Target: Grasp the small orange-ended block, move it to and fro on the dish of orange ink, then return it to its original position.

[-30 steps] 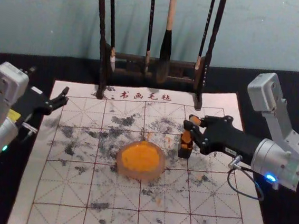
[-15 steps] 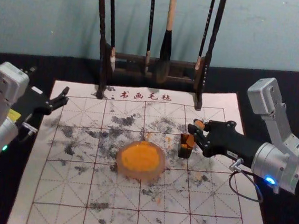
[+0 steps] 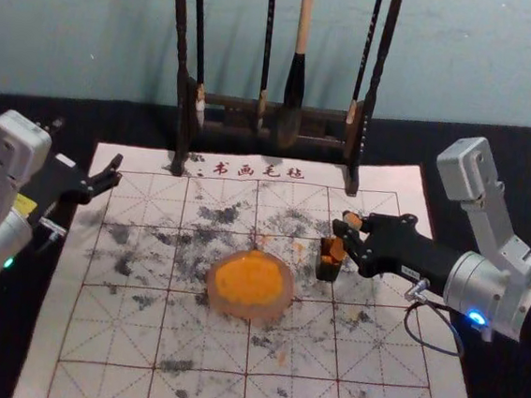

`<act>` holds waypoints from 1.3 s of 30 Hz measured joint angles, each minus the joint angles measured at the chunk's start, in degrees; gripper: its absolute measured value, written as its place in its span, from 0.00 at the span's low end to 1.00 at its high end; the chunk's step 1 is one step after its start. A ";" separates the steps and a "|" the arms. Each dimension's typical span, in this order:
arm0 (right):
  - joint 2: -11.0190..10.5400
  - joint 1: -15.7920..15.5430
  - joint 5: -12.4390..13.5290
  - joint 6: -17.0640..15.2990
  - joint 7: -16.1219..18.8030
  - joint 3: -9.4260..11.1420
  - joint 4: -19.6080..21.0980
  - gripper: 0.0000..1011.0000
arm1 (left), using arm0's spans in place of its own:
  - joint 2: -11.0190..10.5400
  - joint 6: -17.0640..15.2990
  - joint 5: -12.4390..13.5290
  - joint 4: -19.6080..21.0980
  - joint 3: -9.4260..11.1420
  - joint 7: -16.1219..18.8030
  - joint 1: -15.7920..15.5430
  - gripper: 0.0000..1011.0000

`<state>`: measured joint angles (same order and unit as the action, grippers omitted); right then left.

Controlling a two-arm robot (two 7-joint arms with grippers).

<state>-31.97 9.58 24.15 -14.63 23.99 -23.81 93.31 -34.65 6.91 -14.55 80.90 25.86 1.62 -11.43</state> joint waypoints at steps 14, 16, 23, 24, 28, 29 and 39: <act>1.82 0.53 0.05 -1.50 -1.35 0.56 -1.19 0.11 | 0.00 0.00 0.00 0.00 0.00 0.00 0.00 0.99; 2.04 0.64 0.11 -1.66 -1.38 0.58 -1.43 0.11 | 0.00 0.00 0.00 0.00 0.00 0.00 0.00 0.99; 2.45 0.98 0.24 -1.73 -1.15 0.43 -2.11 0.12 | 0.00 0.00 0.00 0.00 0.00 0.00 0.00 0.99; 2.48 1.03 0.24 -1.72 -1.10 0.39 -2.19 0.11 | 0.00 0.00 0.00 0.00 0.00 0.00 0.00 0.99; 2.60 1.22 0.22 -1.72 -0.95 0.18 -2.55 0.11 | 0.00 0.00 0.00 0.00 0.00 0.00 0.00 0.99; 2.63 1.27 0.22 -1.72 -0.94 0.14 -2.62 0.11 | 0.00 0.00 0.00 0.00 0.00 0.00 0.00 0.99; 3.02 1.63 -0.20 -1.93 -0.87 -0.47 -3.46 0.11 | 0.00 0.00 0.00 0.00 0.00 0.00 0.00 0.99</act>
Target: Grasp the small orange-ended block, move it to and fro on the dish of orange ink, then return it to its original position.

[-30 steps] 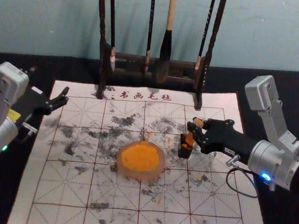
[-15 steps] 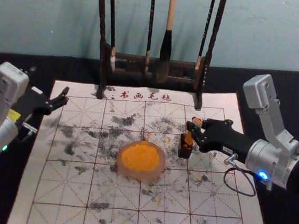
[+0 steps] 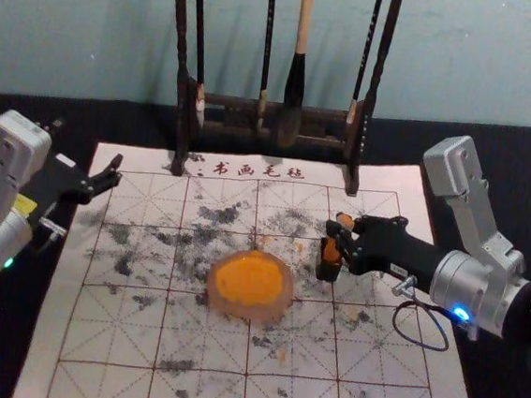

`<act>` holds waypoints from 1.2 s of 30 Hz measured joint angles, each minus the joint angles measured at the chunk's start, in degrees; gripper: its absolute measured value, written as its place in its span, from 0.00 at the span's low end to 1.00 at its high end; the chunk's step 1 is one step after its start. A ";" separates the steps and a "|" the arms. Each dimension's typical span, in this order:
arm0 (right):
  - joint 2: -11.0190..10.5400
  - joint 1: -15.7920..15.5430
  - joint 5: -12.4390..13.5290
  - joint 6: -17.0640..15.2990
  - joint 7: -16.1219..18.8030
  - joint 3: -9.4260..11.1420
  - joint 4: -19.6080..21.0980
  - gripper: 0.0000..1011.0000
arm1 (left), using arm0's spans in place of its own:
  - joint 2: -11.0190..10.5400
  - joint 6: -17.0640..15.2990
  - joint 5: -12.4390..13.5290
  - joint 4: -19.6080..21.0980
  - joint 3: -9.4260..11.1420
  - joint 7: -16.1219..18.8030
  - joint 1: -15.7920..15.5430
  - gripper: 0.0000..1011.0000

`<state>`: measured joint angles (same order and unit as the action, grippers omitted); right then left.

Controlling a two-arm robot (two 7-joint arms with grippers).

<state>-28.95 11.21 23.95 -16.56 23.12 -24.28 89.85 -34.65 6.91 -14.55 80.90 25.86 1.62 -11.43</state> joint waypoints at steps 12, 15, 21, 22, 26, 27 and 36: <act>0.92 0.42 -1.21 -0.73 -0.37 -0.91 -1.51 0.11 | 0.00 0.00 0.00 0.00 0.00 0.00 0.00 0.99; 1.05 0.48 -1.57 -0.73 -0.44 -0.98 -1.86 0.11 | 0.00 0.00 0.00 0.00 0.00 0.00 0.00 0.99; 1.26 0.47 -2.20 -0.73 -0.50 -0.94 -2.29 0.11 | 0.00 0.00 0.00 0.00 0.00 0.00 0.00 0.99; 1.33 0.44 -2.29 -0.73 -0.53 -0.92 -2.35 0.11 | 0.00 0.00 0.00 0.00 0.00 0.00 0.00 0.99; 1.47 0.37 -2.53 -0.72 -0.53 -0.82 -2.49 0.11 | 0.00 0.00 0.00 0.00 0.00 0.00 0.00 0.99; 1.50 0.36 -2.58 -0.71 -0.53 -0.80 -2.53 0.12 | 0.00 0.00 0.00 0.00 0.00 0.00 0.00 0.99; 1.77 0.20 -3.12 -0.66 -0.37 -0.74 -2.67 0.12 | 0.00 0.00 0.00 0.00 0.00 0.00 0.00 0.99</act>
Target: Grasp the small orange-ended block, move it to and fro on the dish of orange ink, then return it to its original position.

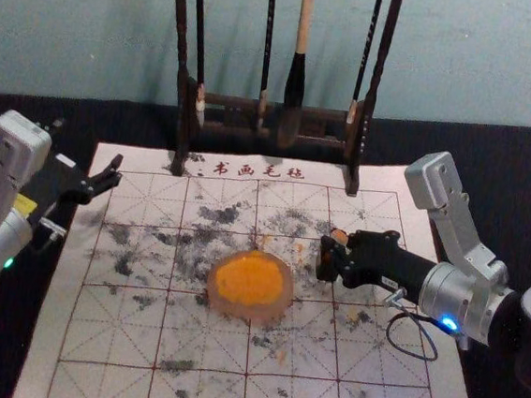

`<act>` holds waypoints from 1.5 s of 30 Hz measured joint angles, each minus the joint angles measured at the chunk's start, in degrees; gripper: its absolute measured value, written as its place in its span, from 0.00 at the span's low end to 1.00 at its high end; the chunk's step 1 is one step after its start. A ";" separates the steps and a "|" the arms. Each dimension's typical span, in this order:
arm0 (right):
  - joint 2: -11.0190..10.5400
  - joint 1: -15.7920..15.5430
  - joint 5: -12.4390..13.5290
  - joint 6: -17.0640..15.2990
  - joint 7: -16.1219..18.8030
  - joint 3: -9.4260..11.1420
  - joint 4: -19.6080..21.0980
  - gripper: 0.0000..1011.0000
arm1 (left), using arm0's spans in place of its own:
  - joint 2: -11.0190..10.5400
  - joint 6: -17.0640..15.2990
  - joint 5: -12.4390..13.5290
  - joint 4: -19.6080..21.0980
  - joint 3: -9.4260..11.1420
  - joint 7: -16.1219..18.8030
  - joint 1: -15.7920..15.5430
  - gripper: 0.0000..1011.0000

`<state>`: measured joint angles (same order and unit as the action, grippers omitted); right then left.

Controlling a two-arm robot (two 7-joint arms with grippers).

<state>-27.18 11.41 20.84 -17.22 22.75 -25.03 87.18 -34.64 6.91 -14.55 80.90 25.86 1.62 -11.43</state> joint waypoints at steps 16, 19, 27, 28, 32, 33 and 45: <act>0.08 -0.03 -0.87 -0.04 0.24 -0.21 -0.12 0.11 | 0.00 0.00 0.00 0.00 0.00 0.00 0.00 0.99; 0.09 -0.03 -0.84 -0.05 0.24 -0.21 -0.12 0.11 | 0.00 0.00 0.00 0.00 0.00 0.00 0.00 0.99; 0.08 -0.07 -0.76 -0.05 0.22 -0.17 -0.11 0.12 | 0.00 0.00 0.00 0.00 0.00 0.00 0.00 0.99; 0.08 -0.07 -0.76 -0.06 0.22 -0.17 -0.11 0.14 | 0.00 0.00 0.00 0.00 0.00 0.00 0.00 0.99; 0.09 -0.07 -0.73 -0.06 0.20 -0.15 -0.09 0.25 | 0.00 0.00 0.00 0.00 0.00 0.00 0.00 0.99; 0.08 -0.07 -0.72 -0.06 0.19 -0.15 -0.08 0.30 | 0.00 0.00 0.00 0.00 0.00 0.00 0.00 0.99; 0.08 -0.07 -0.65 -0.06 0.19 -0.14 -0.06 0.65 | 0.00 0.00 0.00 0.00 0.00 0.00 0.00 0.99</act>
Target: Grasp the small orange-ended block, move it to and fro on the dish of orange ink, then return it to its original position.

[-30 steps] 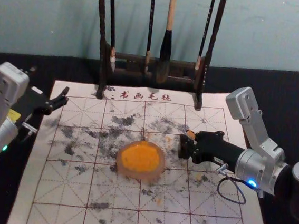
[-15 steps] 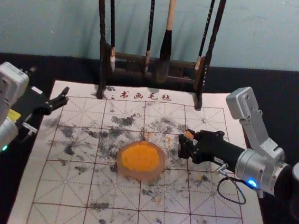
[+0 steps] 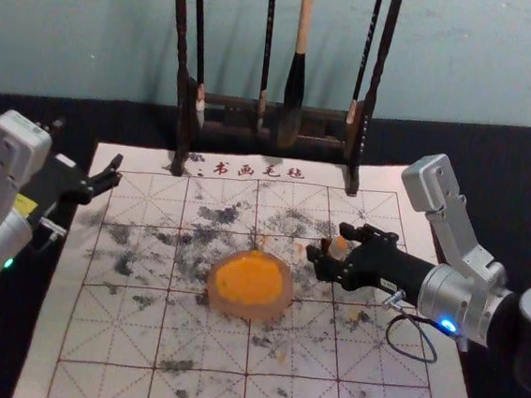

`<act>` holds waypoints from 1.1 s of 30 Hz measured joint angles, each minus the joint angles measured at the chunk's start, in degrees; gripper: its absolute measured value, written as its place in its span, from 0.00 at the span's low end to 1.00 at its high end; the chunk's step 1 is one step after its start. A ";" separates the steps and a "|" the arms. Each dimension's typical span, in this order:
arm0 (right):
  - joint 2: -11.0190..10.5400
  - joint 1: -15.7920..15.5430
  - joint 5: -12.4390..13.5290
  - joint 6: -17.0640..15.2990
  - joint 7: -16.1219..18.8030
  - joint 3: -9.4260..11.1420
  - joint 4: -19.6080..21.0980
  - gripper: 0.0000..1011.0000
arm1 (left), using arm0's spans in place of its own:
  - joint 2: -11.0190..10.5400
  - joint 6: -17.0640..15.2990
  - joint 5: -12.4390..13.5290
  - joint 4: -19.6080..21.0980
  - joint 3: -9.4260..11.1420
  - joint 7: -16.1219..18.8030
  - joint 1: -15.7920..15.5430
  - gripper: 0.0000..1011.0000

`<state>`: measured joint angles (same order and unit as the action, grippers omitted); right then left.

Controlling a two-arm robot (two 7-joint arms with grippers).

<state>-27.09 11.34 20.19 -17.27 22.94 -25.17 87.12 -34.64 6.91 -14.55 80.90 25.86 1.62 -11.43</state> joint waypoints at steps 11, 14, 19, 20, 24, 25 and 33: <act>0.00 0.00 0.00 0.00 0.00 0.00 0.00 0.96 | 0.00 0.00 0.00 0.00 0.00 0.00 0.00 0.99; 0.00 0.00 0.00 0.00 0.00 0.00 0.00 0.99 | 0.00 0.00 0.00 0.00 0.00 0.00 0.00 0.99; 0.03 -0.33 -0.14 2.16 -0.04 0.48 0.47 0.99 | 0.00 0.00 0.00 0.00 0.00 0.00 0.00 0.99; 0.03 -0.51 -0.36 3.21 -0.16 0.71 0.84 0.99 | 0.00 0.00 0.00 0.00 0.00 0.00 0.00 0.99; 0.09 -1.75 -1.88 9.08 -1.43 2.11 2.56 0.99 | 0.00 0.00 0.00 0.00 0.00 0.00 0.00 0.99; 0.33 -2.42 -2.80 11.99 -2.50 2.94 3.16 0.99 | 0.00 0.00 0.00 0.00 0.00 0.00 0.00 0.99; 2.02 -5.65 -11.97 18.93 -13.51 5.52 3.02 0.99 | 0.00 0.00 0.00 0.00 0.00 0.00 0.00 0.99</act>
<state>-25.07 5.68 8.22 1.66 9.43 -19.65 90.14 -34.65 6.91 -14.55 80.90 25.86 1.62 -11.43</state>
